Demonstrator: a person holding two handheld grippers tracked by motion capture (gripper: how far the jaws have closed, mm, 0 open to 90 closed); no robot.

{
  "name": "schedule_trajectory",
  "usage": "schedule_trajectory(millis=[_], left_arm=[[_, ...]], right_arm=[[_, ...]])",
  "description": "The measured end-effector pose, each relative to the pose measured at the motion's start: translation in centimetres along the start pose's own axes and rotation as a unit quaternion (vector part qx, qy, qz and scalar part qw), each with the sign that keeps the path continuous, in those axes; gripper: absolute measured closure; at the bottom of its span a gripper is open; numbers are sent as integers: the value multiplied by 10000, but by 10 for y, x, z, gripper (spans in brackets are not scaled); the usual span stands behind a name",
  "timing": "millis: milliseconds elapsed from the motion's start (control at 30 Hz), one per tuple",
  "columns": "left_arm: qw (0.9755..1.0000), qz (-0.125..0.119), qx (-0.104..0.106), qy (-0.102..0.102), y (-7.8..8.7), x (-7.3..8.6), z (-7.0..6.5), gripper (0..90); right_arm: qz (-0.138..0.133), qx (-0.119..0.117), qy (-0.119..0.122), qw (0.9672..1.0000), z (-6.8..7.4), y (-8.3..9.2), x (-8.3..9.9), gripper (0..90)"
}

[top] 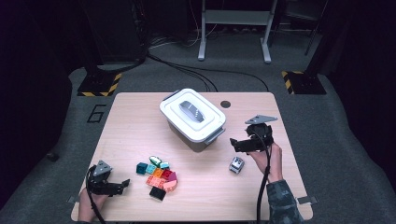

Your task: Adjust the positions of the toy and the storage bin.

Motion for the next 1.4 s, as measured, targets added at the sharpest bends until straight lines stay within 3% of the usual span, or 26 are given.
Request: schedule_trajectory(millis=[333,433,867,1167,1400], left_arm=[[10000,1,-6,-29,0,0,0,11],[10000,1,-13,-36,0,0,0,12],[10000,21,10,-11,0,1,0,15],[10000,35,11,-15,1,1,0,16],[10000,32,17,-39,1,1,0,21]], right_arm=[[-43,-203,195,9996,12,-11,-25,7],[-23,-280,156,9995,18,-17,-34,0],[106,-608,616,9962,46,-65,-74,0],[217,-693,525,9960,60,-90,-85,0],[144,-756,703,9946,65,-106,-88,219]])
Point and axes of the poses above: each handheld gripper's, and its own axes: y roughly backward along the jaws, x roughly out of its underside, z roughly to its left, the point moved 6 cm from there along -y, roughly forward along the jaws, and after that the axes turned 3 degrees about -z, right-handed, at the moved point
